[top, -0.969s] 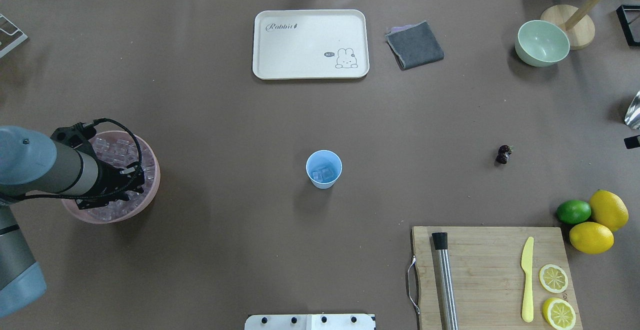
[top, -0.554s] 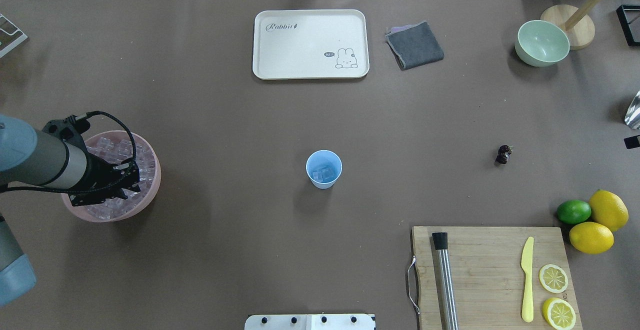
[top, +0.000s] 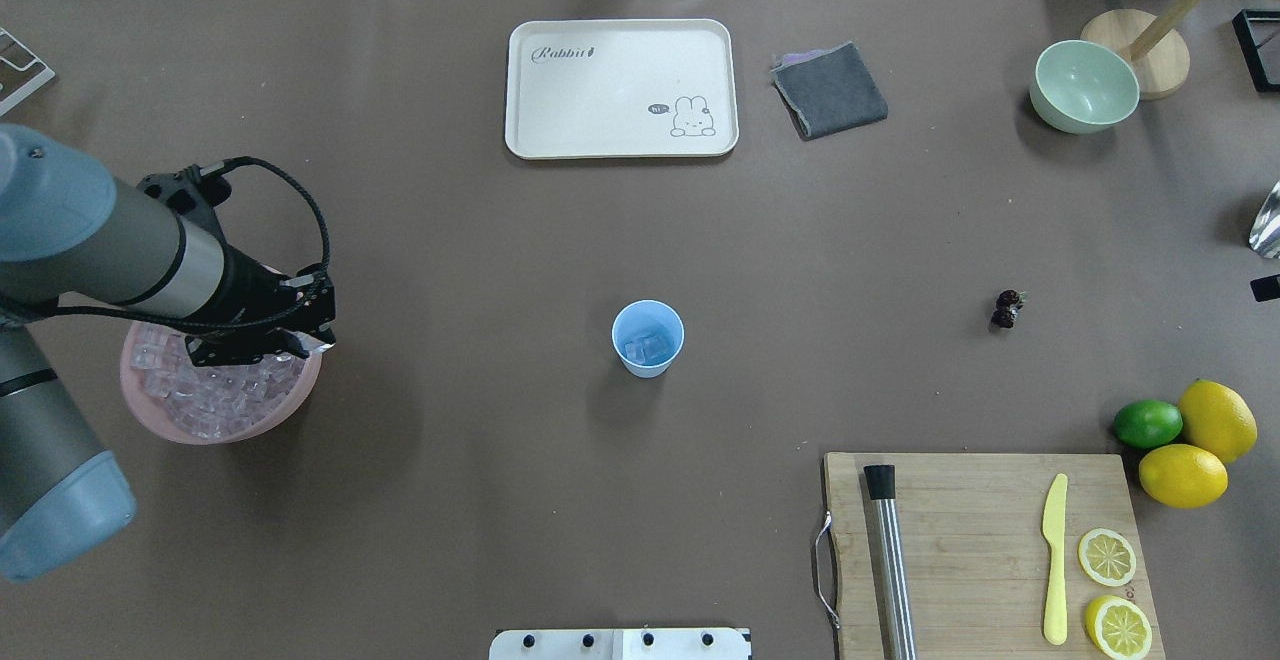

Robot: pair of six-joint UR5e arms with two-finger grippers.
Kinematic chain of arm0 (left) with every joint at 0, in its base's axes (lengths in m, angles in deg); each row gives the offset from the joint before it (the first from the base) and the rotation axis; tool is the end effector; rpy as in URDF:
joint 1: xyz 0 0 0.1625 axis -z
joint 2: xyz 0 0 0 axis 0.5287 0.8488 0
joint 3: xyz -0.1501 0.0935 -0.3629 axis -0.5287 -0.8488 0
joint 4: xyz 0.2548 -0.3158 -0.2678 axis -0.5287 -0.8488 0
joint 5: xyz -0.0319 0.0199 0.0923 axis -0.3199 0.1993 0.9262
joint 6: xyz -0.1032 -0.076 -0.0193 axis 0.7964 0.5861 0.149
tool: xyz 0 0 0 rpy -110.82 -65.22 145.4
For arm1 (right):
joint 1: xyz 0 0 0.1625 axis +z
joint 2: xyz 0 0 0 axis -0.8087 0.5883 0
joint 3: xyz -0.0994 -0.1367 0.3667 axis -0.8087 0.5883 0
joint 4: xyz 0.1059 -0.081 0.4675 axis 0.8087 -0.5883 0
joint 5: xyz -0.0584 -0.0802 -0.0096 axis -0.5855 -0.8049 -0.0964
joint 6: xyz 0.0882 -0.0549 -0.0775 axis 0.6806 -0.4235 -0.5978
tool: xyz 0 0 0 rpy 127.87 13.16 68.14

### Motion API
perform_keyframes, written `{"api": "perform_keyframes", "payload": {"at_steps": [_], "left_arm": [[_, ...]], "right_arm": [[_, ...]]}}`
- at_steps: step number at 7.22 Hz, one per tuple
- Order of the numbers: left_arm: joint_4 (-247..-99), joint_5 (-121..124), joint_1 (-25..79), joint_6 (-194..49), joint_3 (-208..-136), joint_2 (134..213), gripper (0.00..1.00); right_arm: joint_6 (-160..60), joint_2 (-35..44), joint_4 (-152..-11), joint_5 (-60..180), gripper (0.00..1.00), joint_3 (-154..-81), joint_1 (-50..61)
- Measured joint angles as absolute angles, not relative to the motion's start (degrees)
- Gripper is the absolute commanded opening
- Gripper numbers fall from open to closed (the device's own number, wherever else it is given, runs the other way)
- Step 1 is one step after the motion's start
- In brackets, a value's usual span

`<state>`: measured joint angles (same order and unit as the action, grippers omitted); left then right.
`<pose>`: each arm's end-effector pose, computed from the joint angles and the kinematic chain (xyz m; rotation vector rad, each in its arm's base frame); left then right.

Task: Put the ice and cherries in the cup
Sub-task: 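Carry ice to the cup with left gripper while right arm reaches for cherries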

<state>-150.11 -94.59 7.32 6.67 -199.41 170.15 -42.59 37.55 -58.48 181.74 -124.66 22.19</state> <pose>0.4167 -0.4342 0.2265 -0.1909 0.9220 -0.4944 -0.0936 -0.4940 0.5824 0.2182 -1.0525 -0.1251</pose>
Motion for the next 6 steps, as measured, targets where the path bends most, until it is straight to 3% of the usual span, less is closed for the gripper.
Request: {"api": "perform_keyframes", "payload": {"at_steps": [3,6], "left_arm": [[-145.05,-94.34,3.37,8.43,-192.29,186.98,0.0],[-153.48,-91.88,0.22,10.57,-179.64,195.92,0.0]], "right_arm": [[-41.3,37.02,-58.52,181.4,1.0,-125.58,21.4],[-37.61,34.77,-58.53,179.18,1.0,-126.97,16.01]]}}
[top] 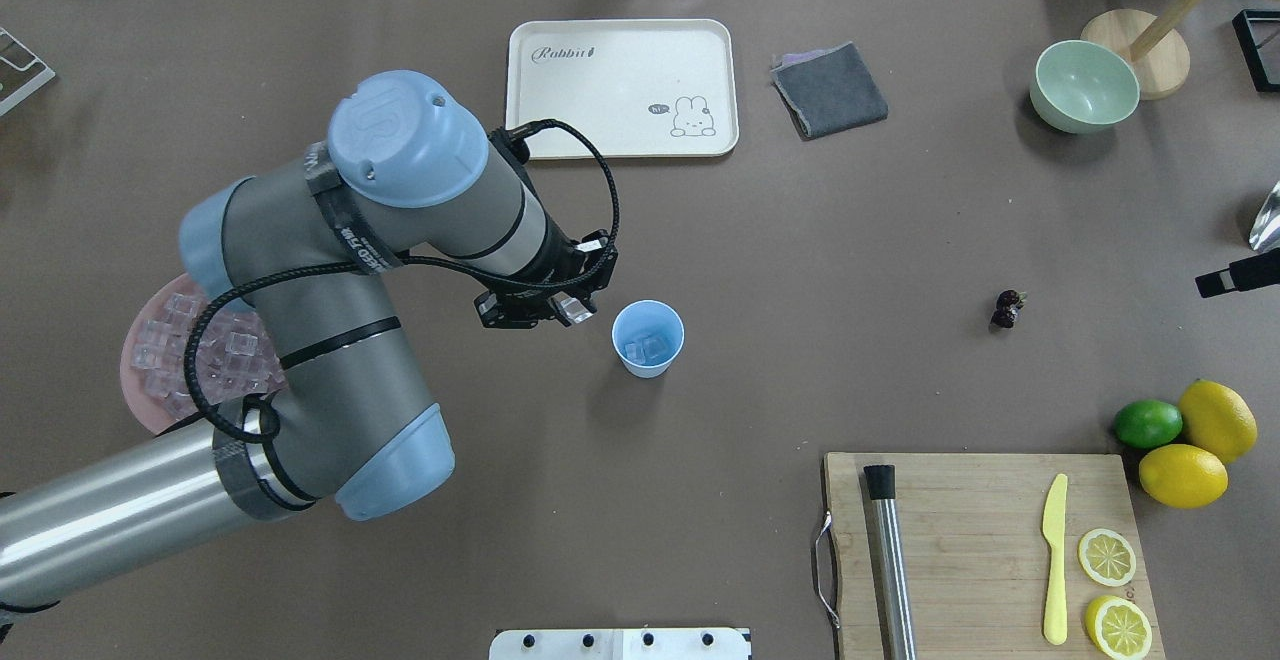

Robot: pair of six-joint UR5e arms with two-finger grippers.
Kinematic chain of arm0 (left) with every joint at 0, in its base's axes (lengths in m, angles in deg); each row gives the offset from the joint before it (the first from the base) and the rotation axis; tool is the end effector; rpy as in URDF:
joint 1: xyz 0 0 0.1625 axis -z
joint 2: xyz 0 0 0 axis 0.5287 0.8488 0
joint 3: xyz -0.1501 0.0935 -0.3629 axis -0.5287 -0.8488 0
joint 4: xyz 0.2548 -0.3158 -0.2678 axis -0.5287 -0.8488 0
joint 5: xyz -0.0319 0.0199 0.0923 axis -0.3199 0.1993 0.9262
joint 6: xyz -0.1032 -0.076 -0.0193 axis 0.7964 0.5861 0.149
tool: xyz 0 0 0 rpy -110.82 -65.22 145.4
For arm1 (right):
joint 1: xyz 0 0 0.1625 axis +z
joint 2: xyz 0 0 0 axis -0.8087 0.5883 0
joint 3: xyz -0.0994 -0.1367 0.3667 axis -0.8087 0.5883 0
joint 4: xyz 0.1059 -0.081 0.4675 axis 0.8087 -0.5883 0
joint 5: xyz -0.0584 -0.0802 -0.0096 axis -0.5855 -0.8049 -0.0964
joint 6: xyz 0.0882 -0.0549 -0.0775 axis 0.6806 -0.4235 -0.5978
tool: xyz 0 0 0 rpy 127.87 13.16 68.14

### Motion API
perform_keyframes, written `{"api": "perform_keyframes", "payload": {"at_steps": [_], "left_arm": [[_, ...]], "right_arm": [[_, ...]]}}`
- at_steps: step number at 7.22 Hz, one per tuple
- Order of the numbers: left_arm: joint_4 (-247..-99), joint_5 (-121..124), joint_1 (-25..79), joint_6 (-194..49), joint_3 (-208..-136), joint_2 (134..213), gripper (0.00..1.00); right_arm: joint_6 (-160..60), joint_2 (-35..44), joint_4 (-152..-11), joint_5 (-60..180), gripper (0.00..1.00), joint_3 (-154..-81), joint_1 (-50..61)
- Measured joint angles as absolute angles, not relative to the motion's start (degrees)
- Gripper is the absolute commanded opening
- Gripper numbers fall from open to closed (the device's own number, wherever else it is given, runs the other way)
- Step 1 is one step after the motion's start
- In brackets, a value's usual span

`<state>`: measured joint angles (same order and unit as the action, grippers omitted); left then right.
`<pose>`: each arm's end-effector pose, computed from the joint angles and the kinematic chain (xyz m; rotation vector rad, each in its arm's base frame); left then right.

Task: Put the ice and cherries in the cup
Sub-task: 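Carry ice to the cup with left gripper while right arm reaches for cherries, then release ice into the cup with left gripper while right gripper lowers onto cherries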

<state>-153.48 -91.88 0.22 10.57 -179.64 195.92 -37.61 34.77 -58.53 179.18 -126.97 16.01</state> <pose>0.5678 -0.4491 0.0828 -0.1877 1.0454 -0.4119 -0.1506 -0.5030 0.5374 0.2143 -1.0568 -0.1708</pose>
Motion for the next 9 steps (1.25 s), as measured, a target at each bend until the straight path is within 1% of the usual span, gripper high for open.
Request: {"api": "perform_keyframes", "payload": {"at_steps": [2,3,4,5,6,9], "left_arm": [[-156.75,-90.75,-1.07,11.26,-175.12,198.54,0.0],[-157.95,-90.28,-1.93,11.73,-173.99,199.27,0.05],[-158.65,-89.38,-2.73,12.17,-173.19,199.91,0.63],[-159.24,-88.31,-3.31,12.34,-172.64,200.33,0.82],[-159.78,-87.77,-3.57,12.4,-172.39,200.53,0.87],[-159.93,-87.35,-3.7,12.5,-172.43,201.06,0.87]], "right_arm": [[-33.88,32.85,-58.53,174.91,1.0,-127.5,10.92],[-32.79,32.34,-58.55,172.98,1.0,-127.52,8.68],[-32.36,32.12,-58.56,171.0,1.0,-127.5,6.73],[-32.18,31.65,-58.61,168.75,0.97,-127.34,4.83],[-31.72,30.79,-58.69,166.63,0.87,-127.04,3.0],[-28.86,27.64,-59.08,161.74,0.83,-125.91,-1.62]]}}
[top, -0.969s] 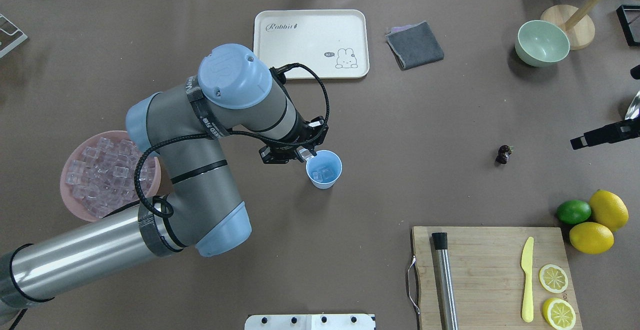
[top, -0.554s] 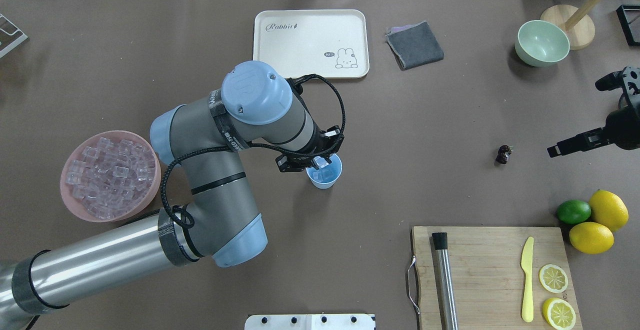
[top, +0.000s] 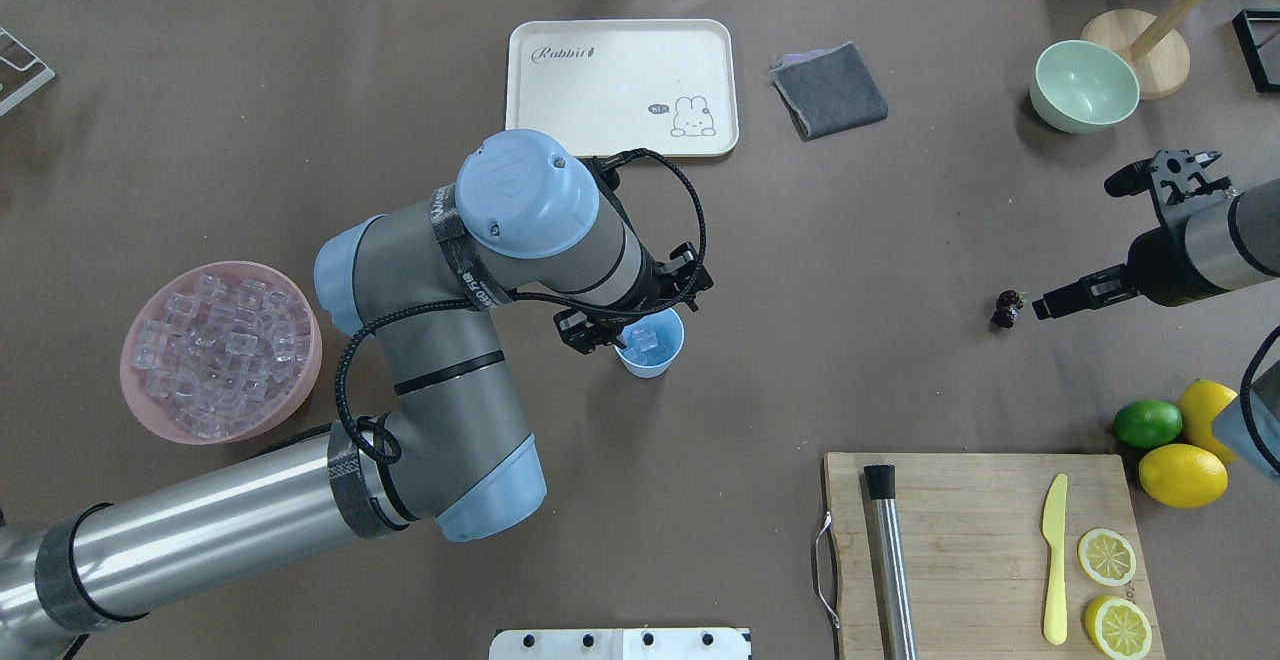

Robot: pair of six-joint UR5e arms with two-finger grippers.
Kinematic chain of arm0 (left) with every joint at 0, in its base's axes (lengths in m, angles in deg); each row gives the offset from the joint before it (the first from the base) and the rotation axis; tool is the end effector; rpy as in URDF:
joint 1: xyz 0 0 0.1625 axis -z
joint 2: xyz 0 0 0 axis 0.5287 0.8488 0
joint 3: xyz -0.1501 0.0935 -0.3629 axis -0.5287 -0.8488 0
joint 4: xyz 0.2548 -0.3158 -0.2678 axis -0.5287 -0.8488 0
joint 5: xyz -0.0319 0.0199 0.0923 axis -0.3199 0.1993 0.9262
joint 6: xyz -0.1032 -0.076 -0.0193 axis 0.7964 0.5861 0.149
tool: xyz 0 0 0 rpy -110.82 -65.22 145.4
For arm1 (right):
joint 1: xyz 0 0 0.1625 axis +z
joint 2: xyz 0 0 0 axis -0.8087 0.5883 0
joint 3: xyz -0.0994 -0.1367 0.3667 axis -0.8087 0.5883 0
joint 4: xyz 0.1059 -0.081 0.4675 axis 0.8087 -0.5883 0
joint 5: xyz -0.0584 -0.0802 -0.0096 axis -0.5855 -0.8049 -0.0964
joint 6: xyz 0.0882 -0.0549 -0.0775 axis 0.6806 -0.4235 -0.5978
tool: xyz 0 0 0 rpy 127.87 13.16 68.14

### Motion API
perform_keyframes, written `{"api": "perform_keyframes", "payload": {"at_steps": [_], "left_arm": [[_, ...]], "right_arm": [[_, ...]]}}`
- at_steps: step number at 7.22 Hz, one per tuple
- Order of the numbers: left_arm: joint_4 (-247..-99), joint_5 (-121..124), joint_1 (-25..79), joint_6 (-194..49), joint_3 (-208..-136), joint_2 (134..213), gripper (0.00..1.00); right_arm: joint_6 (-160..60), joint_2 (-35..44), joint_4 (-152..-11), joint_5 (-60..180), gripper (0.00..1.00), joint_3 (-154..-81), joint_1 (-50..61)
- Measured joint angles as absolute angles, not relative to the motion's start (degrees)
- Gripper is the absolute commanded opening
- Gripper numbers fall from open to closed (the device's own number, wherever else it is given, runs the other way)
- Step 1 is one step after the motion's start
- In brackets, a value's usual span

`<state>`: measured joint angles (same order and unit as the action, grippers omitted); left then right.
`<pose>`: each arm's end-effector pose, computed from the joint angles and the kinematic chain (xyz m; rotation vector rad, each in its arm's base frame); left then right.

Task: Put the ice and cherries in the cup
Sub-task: 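Release ice into the cup with left gripper while right gripper lowers onto cherries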

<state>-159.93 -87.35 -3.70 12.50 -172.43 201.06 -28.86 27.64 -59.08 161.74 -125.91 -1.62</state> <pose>0.6282 -0.4366 0.0587 -0.1510 1.1024 -0.3996 -0.3120 -0.5013 0.5008 0.2456 -0.9183 -0.2357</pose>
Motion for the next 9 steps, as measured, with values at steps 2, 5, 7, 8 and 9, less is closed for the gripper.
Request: {"api": "perform_keyframes", "payload": {"at_steps": [2,5,7,8,9], "left_arm": [[-159.79,-87.15,-3.7,12.55,-172.54,201.04,0.87],[-159.67,-87.05,-3.53,12.59,-172.67,200.79,0.87],[-159.66,-87.03,-3.47,12.6,-172.73,200.68,0.87],[-159.66,-87.02,-3.45,12.6,-172.76,200.64,0.87],[-159.66,-87.02,-3.45,12.6,-172.81,200.62,0.87]], "right_arm": [[-26.68,26.37,-59.16,158.25,0.8,-125.48,-4.07],[-18.03,26.39,-59.19,156.24,0.63,-124.23,-5.37],[-16.78,26.32,-59.19,155.01,0.63,-123.82,-6.04],[-16.18,26.05,-59.19,154.74,0.62,-123.63,-6.31],[-15.59,25.67,-59.19,154.6,0.6,-123.39,-6.65]]}}
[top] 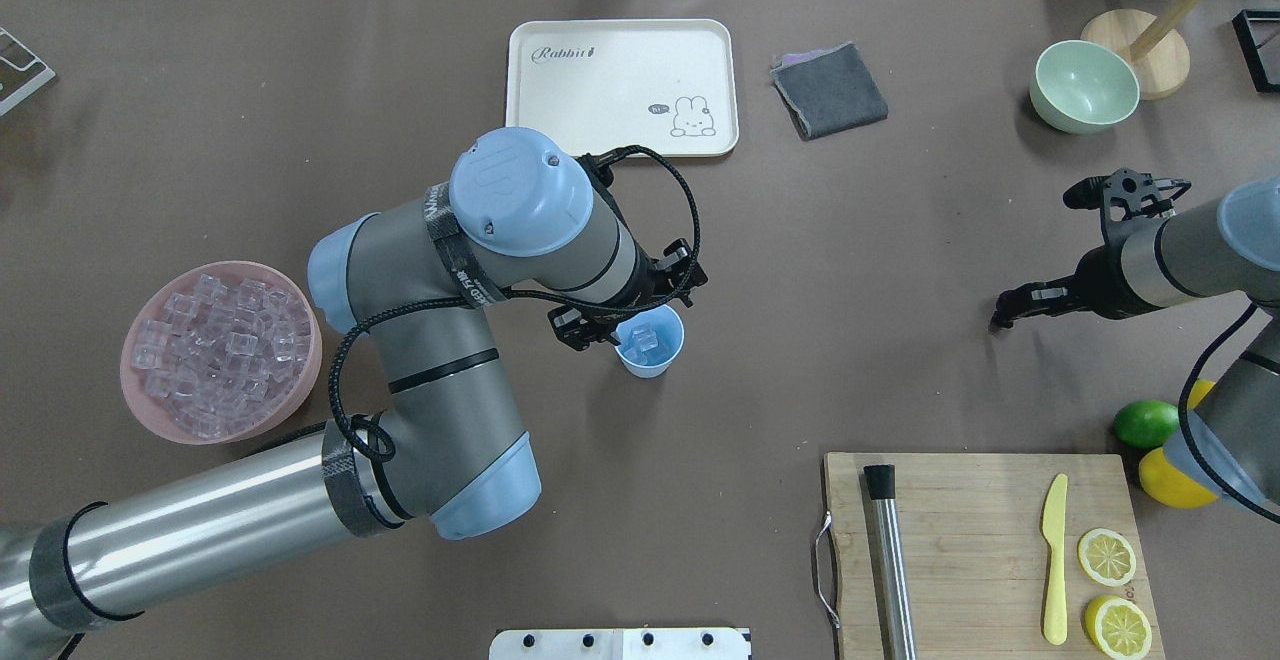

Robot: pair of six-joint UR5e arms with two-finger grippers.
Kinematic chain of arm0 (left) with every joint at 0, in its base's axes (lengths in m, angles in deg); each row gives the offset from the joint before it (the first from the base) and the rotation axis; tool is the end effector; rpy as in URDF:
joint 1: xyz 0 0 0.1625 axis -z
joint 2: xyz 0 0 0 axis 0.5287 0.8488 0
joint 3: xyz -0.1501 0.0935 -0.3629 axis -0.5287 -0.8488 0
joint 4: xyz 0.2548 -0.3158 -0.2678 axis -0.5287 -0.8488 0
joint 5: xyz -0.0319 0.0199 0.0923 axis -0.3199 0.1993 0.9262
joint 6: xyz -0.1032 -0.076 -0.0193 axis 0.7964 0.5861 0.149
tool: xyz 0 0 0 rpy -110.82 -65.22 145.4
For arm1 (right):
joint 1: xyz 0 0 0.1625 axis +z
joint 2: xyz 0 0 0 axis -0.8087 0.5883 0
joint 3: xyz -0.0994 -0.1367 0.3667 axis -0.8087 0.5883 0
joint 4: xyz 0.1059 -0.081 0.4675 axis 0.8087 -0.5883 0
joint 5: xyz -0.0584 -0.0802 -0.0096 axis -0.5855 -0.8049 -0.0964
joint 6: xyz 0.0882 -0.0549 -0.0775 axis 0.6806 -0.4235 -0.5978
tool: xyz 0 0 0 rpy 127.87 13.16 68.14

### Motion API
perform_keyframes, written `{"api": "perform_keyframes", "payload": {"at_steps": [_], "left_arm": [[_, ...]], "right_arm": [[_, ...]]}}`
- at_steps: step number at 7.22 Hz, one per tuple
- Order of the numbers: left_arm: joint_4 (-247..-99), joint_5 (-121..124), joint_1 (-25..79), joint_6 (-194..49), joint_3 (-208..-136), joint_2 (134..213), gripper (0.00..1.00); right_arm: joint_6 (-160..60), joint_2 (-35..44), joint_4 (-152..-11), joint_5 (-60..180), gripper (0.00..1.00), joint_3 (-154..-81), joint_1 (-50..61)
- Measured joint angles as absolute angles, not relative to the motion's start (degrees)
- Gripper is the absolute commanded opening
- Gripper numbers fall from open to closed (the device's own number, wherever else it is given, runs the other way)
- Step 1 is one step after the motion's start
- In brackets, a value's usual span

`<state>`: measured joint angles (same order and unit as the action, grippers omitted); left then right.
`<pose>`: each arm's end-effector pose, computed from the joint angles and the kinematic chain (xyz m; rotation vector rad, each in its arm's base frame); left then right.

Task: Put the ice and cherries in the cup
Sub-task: 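Release ice into the cup with left gripper while right gripper lowers onto cherries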

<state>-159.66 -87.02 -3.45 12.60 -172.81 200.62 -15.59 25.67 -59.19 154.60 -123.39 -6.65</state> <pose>0.6247 -0.4393 0.0623 -0.1457 1.0970 -0.4100 -0.3583 -0.4963 0.5134 0.1804 -0.8627 -0.0500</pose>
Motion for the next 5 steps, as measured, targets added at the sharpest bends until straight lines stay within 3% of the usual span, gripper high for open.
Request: {"api": "perform_keyframes", "payload": {"at_steps": [1,2,4,5], "left_arm": [[-159.66,-86.98,-3.44,12.6,-172.85,200.57,0.87],[-159.66,-86.64,-3.45,12.6,-172.85,200.54,0.87],[-159.72,-85.92,-3.52,12.55,-172.85,200.53,0.87],[-159.74,-85.84,-3.52,12.53,-172.9,200.56,0.87]], "right_arm": [[-15.27,25.13,-59.19,154.54,0.56,-122.92,-6.94],[-15.16,24.74,-59.19,154.52,0.47,-122.53,-7.06],[-15.1,24.56,-59.19,154.55,0.19,-122.31,-7.03],[-15.1,24.65,-59.19,154.64,0.1,-122.29,-6.99]]}}
